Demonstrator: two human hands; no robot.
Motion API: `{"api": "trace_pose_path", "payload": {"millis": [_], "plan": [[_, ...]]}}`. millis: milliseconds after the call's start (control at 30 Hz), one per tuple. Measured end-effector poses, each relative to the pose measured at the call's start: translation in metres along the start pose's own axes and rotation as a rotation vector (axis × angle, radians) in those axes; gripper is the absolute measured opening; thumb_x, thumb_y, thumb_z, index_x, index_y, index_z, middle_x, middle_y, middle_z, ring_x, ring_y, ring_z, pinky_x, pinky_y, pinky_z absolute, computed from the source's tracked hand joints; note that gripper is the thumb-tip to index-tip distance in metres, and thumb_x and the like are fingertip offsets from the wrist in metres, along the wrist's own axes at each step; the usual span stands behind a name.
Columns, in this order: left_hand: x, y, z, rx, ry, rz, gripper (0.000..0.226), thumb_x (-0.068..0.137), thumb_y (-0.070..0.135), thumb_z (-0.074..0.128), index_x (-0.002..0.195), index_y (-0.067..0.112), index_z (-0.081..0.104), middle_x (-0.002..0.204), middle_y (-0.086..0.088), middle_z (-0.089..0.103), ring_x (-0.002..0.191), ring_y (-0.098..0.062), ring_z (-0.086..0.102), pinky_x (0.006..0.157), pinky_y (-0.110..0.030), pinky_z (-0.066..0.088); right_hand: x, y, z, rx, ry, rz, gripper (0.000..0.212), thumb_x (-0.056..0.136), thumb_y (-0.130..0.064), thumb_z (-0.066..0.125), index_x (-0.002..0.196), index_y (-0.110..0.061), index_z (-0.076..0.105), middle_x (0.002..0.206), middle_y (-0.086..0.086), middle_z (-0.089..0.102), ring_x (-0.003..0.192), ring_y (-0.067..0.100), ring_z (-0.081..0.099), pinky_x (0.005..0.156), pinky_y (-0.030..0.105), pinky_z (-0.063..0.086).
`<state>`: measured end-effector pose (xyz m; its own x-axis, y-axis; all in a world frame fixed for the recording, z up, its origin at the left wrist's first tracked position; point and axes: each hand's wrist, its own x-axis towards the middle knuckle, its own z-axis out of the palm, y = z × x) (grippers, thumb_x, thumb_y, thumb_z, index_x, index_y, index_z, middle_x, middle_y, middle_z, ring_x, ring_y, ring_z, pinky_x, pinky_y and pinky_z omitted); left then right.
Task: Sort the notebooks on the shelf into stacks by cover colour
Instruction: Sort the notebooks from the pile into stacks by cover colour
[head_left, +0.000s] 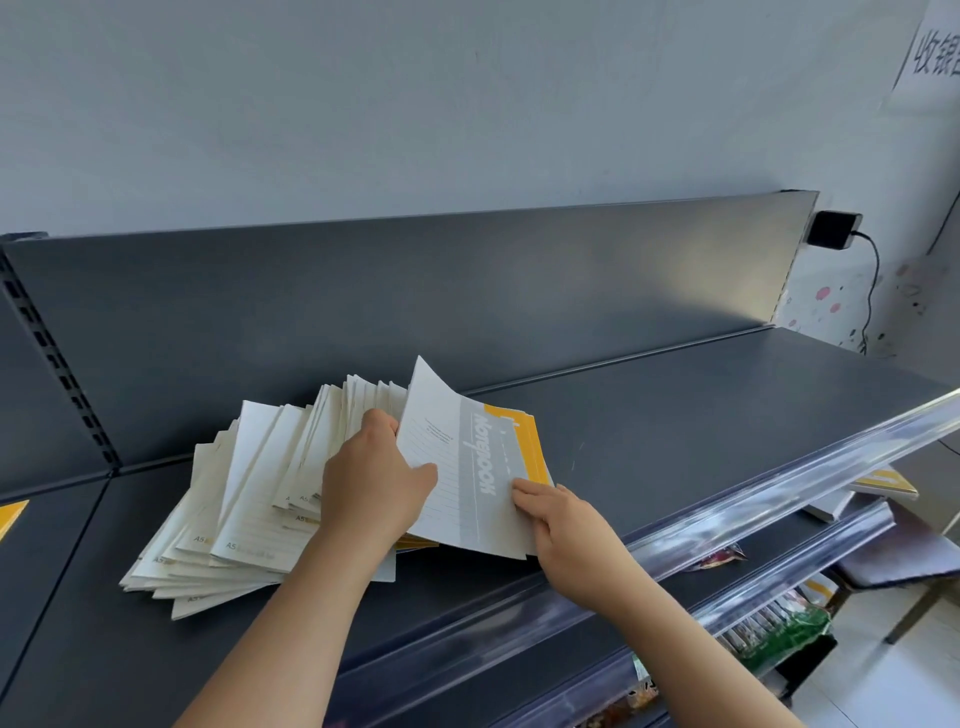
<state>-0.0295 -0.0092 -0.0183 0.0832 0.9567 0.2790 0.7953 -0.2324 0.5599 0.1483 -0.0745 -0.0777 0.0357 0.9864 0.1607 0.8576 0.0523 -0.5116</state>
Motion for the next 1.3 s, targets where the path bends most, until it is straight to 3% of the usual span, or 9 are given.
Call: {"api": "trace_pose_path", "payload": {"millis": [167,233,300,367,600,733,1033,1200,1300], "plan": [[-0.002,-0.002,-0.004,-0.099,0.027,0.002,0.029,0.083,0.02,0.069,0.099,0.017,0.045,0.089,0.009,0.055,0.072,-0.01,0.051,0.05,-0.021,0.04,-0.006,-0.003,-0.009,0.208,0.012,0.083,0.044,0.097,-0.004,0.028,0.127,-0.017,0.056,0.133,-0.011,0.052,0.123,0.011,0.046,0.1,0.015,0.034],[-0.003,-0.004,-0.008,-0.182,0.053,0.007,0.029,0.083,0.015,0.069,0.1,0.018,0.046,0.09,0.009,0.055,0.071,-0.005,0.051,0.05,-0.019,0.038,-0.005,-0.003,-0.009,0.238,0.041,0.129,0.041,0.097,-0.005,0.027,0.12,-0.014,0.059,0.118,-0.001,0.061,0.097,0.014,0.058,0.081,0.019,0.045],[-0.006,-0.006,-0.012,-0.276,0.053,0.002,0.032,0.083,0.012,0.068,0.102,0.02,0.044,0.093,0.011,0.054,0.075,-0.006,0.052,0.053,-0.017,0.038,-0.004,-0.005,-0.007,0.241,0.038,0.165,0.032,0.097,-0.009,0.028,0.11,-0.008,0.057,0.094,0.007,0.06,0.064,0.013,0.047,0.056,0.022,0.038],[-0.011,-0.009,-0.016,-0.409,0.014,-0.022,0.037,0.084,0.012,0.068,0.108,0.026,0.043,0.097,0.014,0.054,0.083,-0.006,0.054,0.058,-0.015,0.041,-0.002,-0.009,-0.006,0.307,0.024,0.166,0.023,0.096,-0.013,0.031,0.097,-0.006,0.054,0.082,0.009,0.056,0.056,0.012,0.039,0.054,0.024,0.034],[-0.03,-0.024,-0.042,-0.642,0.066,-0.075,0.019,0.091,0.014,0.06,0.102,0.03,0.061,0.094,0.024,0.064,0.085,0.006,0.06,0.064,-0.013,0.044,0.008,-0.052,-0.007,0.579,0.206,0.057,0.031,0.091,-0.028,0.058,0.121,-0.033,0.052,0.113,-0.02,0.057,0.101,0.003,0.059,0.066,0.013,0.051],[-0.041,-0.043,-0.067,-0.706,0.162,-0.144,0.018,0.091,0.017,0.058,0.098,0.033,0.062,0.094,0.023,0.067,0.083,0.008,0.062,0.064,-0.015,0.046,0.018,-0.091,0.004,0.533,0.226,-0.018,0.056,0.085,-0.029,0.066,0.136,-0.03,0.042,0.118,-0.019,0.047,0.097,0.011,0.058,0.079,0.035,0.055],[-0.09,-0.131,-0.145,-0.576,0.277,-0.28,0.033,0.091,0.009,0.042,0.115,0.029,0.055,0.11,0.019,0.063,0.099,0.0,0.059,0.072,-0.02,0.049,0.016,-0.199,0.054,0.524,0.095,-0.252,0.057,0.088,-0.028,0.061,0.139,-0.03,0.038,0.116,-0.016,0.046,0.087,-0.006,0.051,0.075,0.019,0.046],[-0.13,-0.183,-0.2,-0.52,0.362,-0.36,0.038,0.091,0.005,0.042,0.114,0.031,0.056,0.106,0.021,0.063,0.097,-0.001,0.059,0.066,-0.013,0.046,0.007,-0.272,0.096,0.507,0.028,-0.371,0.051,0.088,-0.028,0.059,0.136,-0.03,0.04,0.111,-0.014,0.048,0.087,0.003,0.053,0.078,0.028,0.052],[-0.159,-0.22,-0.238,-0.457,0.42,-0.391,0.038,0.092,0.005,0.043,0.111,0.034,0.058,0.103,0.022,0.064,0.095,0.001,0.06,0.059,-0.007,0.045,-0.005,-0.322,0.124,0.499,0.011,-0.457,0.045,0.087,-0.023,0.059,0.13,-0.029,0.045,0.103,-0.012,0.049,0.083,0.002,0.051,0.073,0.016,0.046]]}}
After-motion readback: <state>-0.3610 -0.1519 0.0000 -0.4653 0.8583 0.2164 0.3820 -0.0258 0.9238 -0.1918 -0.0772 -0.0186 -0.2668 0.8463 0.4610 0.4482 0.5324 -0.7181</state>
